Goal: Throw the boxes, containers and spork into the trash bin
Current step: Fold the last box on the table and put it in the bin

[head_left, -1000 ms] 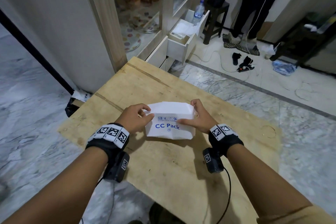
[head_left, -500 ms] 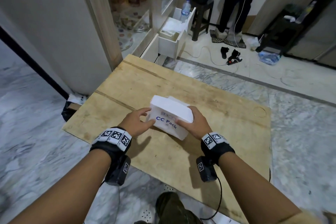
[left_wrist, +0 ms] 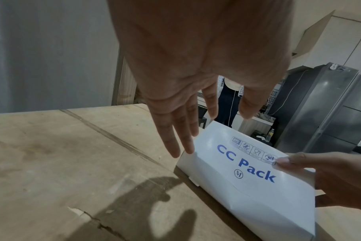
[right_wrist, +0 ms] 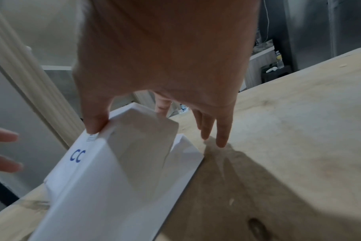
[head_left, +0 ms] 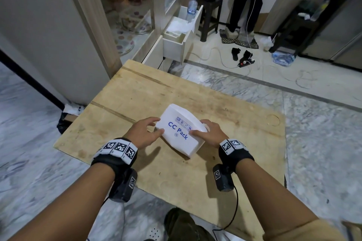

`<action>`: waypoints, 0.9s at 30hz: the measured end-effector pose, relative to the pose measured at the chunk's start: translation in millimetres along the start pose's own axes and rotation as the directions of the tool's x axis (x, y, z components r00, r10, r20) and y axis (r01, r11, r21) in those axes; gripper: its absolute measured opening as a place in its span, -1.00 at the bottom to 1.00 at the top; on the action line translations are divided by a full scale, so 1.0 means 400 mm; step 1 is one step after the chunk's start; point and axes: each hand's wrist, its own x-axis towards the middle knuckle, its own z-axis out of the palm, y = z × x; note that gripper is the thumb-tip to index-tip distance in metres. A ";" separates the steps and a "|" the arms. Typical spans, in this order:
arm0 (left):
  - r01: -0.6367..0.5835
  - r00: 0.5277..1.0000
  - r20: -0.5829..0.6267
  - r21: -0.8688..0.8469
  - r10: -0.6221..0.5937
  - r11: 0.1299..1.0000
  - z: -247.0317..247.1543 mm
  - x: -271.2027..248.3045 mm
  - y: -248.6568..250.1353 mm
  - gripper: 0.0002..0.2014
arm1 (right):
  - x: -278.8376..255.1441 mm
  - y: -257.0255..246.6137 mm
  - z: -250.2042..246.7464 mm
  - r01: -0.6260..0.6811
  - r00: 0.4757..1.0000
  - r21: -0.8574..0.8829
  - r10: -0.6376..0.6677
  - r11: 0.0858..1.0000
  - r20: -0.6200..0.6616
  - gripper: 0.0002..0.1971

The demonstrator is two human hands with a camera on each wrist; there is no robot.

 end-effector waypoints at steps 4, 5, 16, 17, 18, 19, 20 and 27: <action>0.025 1.000 0.000 0.037 -0.025 0.999 0.021 0.020 -0.007 -0.54 | -0.006 0.009 -0.005 0.020 0.997 0.107 -0.027 0.994 0.072 -0.40; 0.037 0.999 0.014 0.046 -0.038 0.998 0.028 0.023 -0.007 -0.53 | -0.009 0.009 -0.005 0.027 0.997 0.132 -0.036 0.991 0.072 -0.44; 0.040 0.999 0.027 0.112 -0.043 0.993 0.055 0.039 0.012 -0.49 | -0.042 0.009 0.001 0.141 0.990 0.209 -0.134 0.968 -0.050 -0.29; 0.034 0.999 0.027 0.115 -0.037 0.993 0.055 0.037 0.015 -0.49 | -0.047 0.007 -0.001 0.148 0.988 0.202 -0.138 0.968 -0.064 -0.24; 0.028 0.999 0.026 0.118 -0.032 0.993 0.055 0.034 0.018 -0.49 | -0.052 0.006 -0.003 0.154 0.987 0.193 -0.141 0.969 -0.079 -0.21; 0.020 0.999 0.023 0.119 -0.023 0.993 0.055 0.031 0.022 -0.50 | -0.059 0.003 -0.005 0.159 0.985 0.184 -0.143 0.970 -0.097 -0.20; 0.009 1.000 0.020 0.114 -0.011 0.993 0.054 0.027 0.027 -0.50 | -0.069 -0.001 -0.007 0.166 0.982 0.176 -0.146 0.970 -0.118 -0.23; -0.135 0.991 0.030 0.116 0.133 0.984 0.053 -0.039 0.067 -0.53 | -0.170 0.009 -0.010 0.228 0.941 0.146 -0.180 0.962 -0.288 -0.31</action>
